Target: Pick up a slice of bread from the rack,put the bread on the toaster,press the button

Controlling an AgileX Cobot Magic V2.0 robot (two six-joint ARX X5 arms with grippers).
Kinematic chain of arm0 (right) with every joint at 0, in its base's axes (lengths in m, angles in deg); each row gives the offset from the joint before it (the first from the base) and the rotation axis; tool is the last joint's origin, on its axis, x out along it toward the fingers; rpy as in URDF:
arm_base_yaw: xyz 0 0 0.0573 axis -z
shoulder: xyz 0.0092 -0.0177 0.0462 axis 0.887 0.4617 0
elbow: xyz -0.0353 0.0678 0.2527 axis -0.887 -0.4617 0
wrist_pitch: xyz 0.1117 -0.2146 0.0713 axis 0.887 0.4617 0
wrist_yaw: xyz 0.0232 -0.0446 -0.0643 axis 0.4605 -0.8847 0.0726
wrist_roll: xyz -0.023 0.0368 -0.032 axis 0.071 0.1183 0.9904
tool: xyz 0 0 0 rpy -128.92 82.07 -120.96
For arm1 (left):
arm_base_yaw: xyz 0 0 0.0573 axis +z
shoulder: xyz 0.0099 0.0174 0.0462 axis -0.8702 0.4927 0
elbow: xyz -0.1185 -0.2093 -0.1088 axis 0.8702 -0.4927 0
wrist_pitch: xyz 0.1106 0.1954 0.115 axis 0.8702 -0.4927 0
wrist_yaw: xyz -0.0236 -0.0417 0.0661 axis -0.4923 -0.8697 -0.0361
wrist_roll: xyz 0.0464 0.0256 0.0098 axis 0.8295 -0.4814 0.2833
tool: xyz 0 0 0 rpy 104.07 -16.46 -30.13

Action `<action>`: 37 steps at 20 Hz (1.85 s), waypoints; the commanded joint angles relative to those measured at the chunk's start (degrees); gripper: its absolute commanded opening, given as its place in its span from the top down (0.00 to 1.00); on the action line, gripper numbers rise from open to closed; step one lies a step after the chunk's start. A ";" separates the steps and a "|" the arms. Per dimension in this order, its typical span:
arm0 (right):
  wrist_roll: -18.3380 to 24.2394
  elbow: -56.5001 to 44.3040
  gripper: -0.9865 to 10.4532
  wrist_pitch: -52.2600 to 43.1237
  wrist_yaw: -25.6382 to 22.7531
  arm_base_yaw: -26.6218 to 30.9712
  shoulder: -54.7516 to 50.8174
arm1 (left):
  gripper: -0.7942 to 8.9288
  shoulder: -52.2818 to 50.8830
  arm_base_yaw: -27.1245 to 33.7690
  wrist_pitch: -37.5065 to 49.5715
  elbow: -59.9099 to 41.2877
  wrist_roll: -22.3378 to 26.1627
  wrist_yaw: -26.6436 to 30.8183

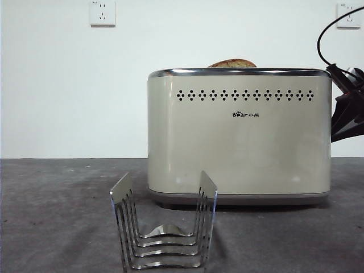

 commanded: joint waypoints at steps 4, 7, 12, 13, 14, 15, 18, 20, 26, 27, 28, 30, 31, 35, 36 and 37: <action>-0.15 -1.46 0.92 1.49 -6.34 -0.20 5.01 | 0.93 -0.07 0.15 0.15 -0.28 -0.33 0.13; -0.13 -1.46 0.92 2.34 -6.91 -0.20 6.43 | 0.93 -0.07 0.15 0.15 -0.28 -0.33 0.13; -0.13 -1.46 0.92 2.27 -7.08 -0.17 6.47 | 0.93 -0.07 0.15 0.15 -0.28 -0.31 0.15; -0.13 -1.46 0.92 2.16 -6.73 -0.20 6.45 | 0.93 -0.07 0.15 0.15 -0.28 -0.31 0.15; -0.13 -1.46 0.92 2.10 -6.71 -0.20 6.36 | 0.93 -0.07 0.15 0.15 -0.28 -0.28 0.15; -0.13 -1.42 0.92 2.08 -6.69 -0.20 6.34 | 0.93 -0.07 0.15 0.15 -0.28 -0.22 0.15; -0.13 -1.07 0.92 1.60 -4.07 -0.15 5.62 | 0.93 -0.07 0.15 0.15 -0.28 -0.15 0.15; -0.13 -0.57 0.92 1.51 -3.74 -0.15 4.61 | 0.93 -0.07 0.15 0.15 -0.28 -0.15 0.15; -0.63 -0.33 0.92 0.22 -3.72 -0.15 -1.38 | 0.93 -0.07 0.15 0.15 -0.28 -0.09 0.15; -0.63 -0.33 0.92 0.11 -3.72 -0.15 -2.54 | 0.93 -0.07 0.15 0.15 -0.28 -0.09 0.15; -0.63 -0.33 0.92 0.11 -3.72 -0.15 -3.80 | 0.93 -0.07 0.15 0.15 -0.28 -0.09 0.13; -0.63 -0.33 0.92 0.04 -3.69 -0.15 -6.71 | 0.93 -0.07 0.13 0.15 -0.28 -0.11 0.13; -0.63 -0.33 0.92 0.17 -3.69 -0.15 -8.35 | 0.93 -0.07 0.13 0.15 -0.28 -0.09 0.13; -0.63 -0.33 0.92 1.46 -3.72 -0.15 -16.22 | 0.93 -0.07 0.13 0.15 -0.28 0.35 0.13; -0.59 -0.33 0.92 2.03 -3.72 -0.15 -18.73 | 0.93 -0.07 0.13 0.15 -0.28 0.39 0.15; -0.61 -0.33 0.92 2.60 -3.72 -0.15 -21.38 | 0.93 -0.07 0.13 0.15 -0.28 0.70 0.13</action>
